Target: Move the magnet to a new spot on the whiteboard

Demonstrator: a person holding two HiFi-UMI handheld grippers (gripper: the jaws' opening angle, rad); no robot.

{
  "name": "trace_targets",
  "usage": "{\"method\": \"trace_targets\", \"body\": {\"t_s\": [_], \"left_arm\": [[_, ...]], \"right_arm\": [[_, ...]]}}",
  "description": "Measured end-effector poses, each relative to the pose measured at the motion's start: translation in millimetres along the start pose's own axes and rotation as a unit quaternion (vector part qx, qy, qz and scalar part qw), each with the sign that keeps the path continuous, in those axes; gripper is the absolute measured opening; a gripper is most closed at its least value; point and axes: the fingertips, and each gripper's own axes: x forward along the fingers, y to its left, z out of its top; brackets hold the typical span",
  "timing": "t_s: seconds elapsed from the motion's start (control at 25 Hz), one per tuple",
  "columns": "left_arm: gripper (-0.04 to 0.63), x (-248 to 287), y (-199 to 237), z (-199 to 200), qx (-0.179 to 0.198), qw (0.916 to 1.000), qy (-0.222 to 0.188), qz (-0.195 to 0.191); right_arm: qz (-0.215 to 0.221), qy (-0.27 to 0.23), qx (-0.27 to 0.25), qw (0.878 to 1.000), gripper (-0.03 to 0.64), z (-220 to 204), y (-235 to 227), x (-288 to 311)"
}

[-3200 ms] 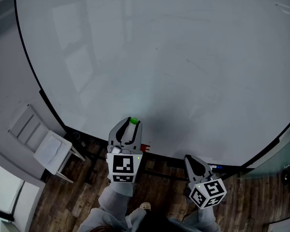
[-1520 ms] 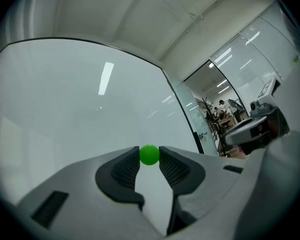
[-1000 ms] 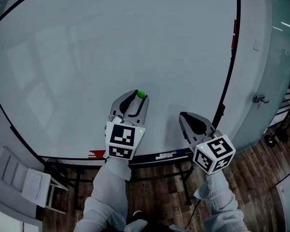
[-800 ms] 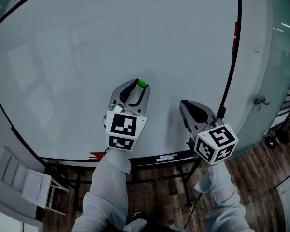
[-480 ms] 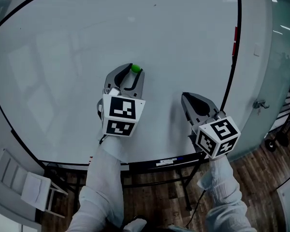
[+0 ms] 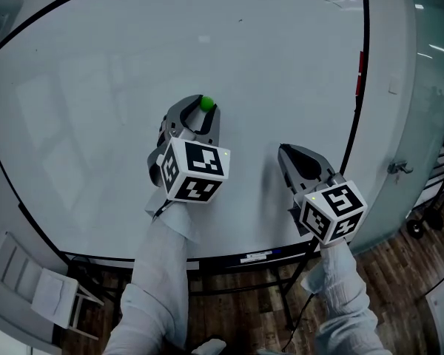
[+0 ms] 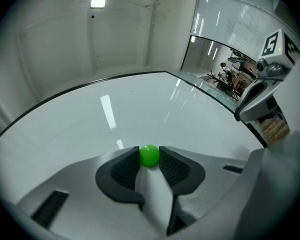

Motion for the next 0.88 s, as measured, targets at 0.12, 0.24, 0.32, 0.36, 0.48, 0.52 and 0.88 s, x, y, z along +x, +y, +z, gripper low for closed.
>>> {"method": "trace_targets", "body": {"t_s": [0.12, 0.24, 0.32, 0.36, 0.48, 0.52, 0.88], "left_arm": [[0.124, 0.5, -0.7, 1.0, 0.004, 1.0, -0.001, 0.001], [0.124, 0.2, -0.7, 1.3, 0.005, 1.0, -0.004, 0.005], [0.126, -0.4, -1.1, 1.0, 0.006, 0.9999, -0.008, 0.01], [0.127, -0.4, -2.4, 0.8, 0.007, 0.9999, -0.01, 0.008], [0.202, -1.3, -9.3, -0.2, -0.005, 0.9998, -0.014, -0.012], [0.21, -2.4, -10.4, -0.7, -0.01, 0.9997, -0.015, -0.016], [0.218, -9.6, -14.8, -3.2, -0.026, 0.9992, -0.018, -0.023]], "right_arm": [[0.0, 0.001, 0.003, 1.0, 0.029, -1.4, -1.2, -0.7], [-0.001, 0.003, 0.006, 1.0, 0.029, -4.2, -1.3, -0.7], [0.001, 0.004, 0.006, 1.0, 0.029, -6.2, 0.2, -0.5], [0.002, 0.005, 0.007, 1.0, 0.029, -7.2, 0.8, -0.5], [0.002, 0.008, 0.009, 1.0, 0.029, -10.0, 0.3, -2.2], [0.0, 0.009, 0.01, 1.0, 0.029, -10.8, -0.3, -3.6], [-0.003, 0.021, 0.013, 1.0, 0.029, -16.8, -0.2, -12.2]]}}
